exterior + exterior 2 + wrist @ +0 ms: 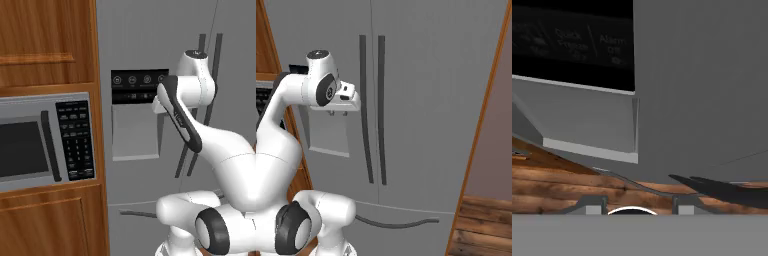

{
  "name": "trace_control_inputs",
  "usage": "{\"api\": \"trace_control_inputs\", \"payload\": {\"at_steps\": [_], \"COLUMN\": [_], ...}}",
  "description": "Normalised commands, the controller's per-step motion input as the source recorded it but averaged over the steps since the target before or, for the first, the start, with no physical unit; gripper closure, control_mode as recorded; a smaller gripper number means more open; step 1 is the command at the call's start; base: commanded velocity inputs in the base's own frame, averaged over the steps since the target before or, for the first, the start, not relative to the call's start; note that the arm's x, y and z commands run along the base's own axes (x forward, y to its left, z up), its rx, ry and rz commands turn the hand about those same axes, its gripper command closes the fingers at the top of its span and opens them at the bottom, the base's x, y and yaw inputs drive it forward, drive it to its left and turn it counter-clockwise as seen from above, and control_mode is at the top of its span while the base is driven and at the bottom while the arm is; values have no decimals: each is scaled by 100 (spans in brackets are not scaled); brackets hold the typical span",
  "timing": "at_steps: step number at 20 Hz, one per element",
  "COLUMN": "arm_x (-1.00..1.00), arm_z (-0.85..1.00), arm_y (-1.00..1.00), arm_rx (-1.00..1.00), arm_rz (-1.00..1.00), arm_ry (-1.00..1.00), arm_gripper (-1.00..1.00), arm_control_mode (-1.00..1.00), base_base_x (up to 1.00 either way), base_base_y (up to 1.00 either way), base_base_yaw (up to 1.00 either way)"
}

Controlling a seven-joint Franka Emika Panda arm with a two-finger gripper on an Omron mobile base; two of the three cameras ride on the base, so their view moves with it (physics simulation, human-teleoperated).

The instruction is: Gather the sweet potato and mushroom from the fridge and place them on a tray on the dining counter. Then gather the chicken drumstick and fish from the fridge and place them on the other tray.

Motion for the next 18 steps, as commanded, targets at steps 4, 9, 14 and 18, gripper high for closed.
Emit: {"api": "trace_control_inputs", "payload": {"at_steps": [4, 9, 14, 18], "arm_x": [-3, 0, 0, 0], "arm_z": [0, 0, 0, 0], "arm_y": [0, 0, 0, 0], "arm_rx": [0, 0, 0, 0], "arm_rz": [0, 0, 0, 0], "arm_ry": [-2, 0, 0, 0], "arm_gripper": [-100, -100, -100, -100], "arm_control_mode": [100, 100, 100, 100], "base_base_x": [-27, -39, -6, -3], "base_base_y": [-3, -42, -55, -39], "base_base_yaw": [-1, -4, -2, -1]}}
